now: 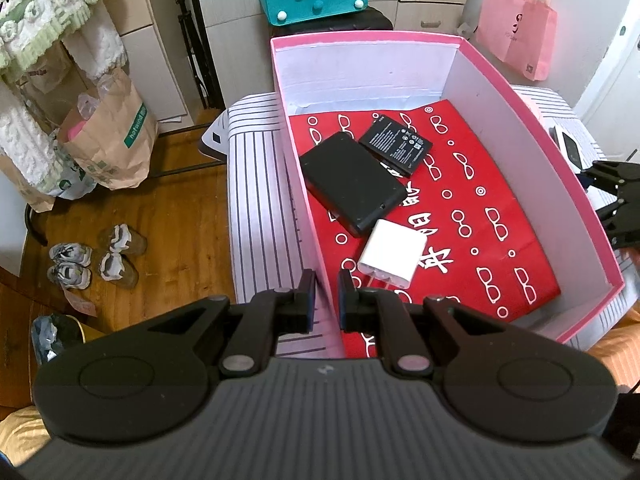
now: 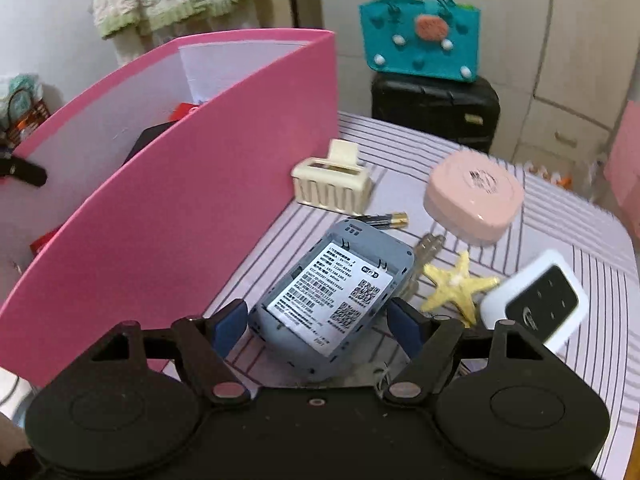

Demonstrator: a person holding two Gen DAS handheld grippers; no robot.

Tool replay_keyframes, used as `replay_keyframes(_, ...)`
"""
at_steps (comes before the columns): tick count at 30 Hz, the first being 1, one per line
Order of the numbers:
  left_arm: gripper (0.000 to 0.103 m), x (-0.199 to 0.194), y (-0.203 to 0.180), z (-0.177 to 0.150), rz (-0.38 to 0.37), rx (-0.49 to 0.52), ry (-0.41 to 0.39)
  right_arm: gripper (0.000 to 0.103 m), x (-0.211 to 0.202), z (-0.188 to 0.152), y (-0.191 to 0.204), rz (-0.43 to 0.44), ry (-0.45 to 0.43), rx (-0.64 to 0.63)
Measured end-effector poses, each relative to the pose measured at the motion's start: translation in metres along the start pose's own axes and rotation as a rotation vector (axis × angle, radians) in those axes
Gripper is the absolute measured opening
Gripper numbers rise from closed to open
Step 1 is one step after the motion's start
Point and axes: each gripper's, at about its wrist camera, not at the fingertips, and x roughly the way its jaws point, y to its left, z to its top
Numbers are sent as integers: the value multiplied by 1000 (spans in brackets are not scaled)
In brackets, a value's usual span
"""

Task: Organize rigid objects
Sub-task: 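Move the right gripper to the grey router and grasp it, then carry the grey router into the pink box and open the right gripper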

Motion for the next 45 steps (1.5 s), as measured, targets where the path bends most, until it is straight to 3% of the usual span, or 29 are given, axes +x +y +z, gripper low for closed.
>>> replay_keyframes(7, 10, 0, 2, -2, -9, 1, -8, 91, 11, -1, 5, -11, -6, -3)
replay_keyframes(10, 10, 0, 2, -2, -10, -1, -6, 82, 12, 0, 3, -33, -23, 13)
replay_keyframes(14, 11, 0, 2, -2, -12, 1, -7, 68, 4, 1, -2, -35, 25, 9)
replay_keyframes(20, 11, 1, 1, -2, -12, 5, -8, 68, -4, -1, -3, -51, 93, -21)
replay_keyframes(25, 11, 1, 1, -2, -13, 2, -9, 72, 6, 8, 0, -71, 62, -17)
replay_keyframes(28, 11, 1, 1, -2, -14, 5, -9, 64, 13, 13, 1, -83, 43, -15)
replay_keyframes(30, 11, 1, 1, -2, -14, 8, -9, 64, 12, 16, 4, -110, 50, -36)
replay_keyframes(39, 11, 1, 3, -2, -23, 4, -13, 64, -17, 20, -9, -48, 34, 92)
replay_keyframes(45, 11, 1, 2, -2, -19, 8, -11, 64, -50, 28, -13, -52, -22, 142)
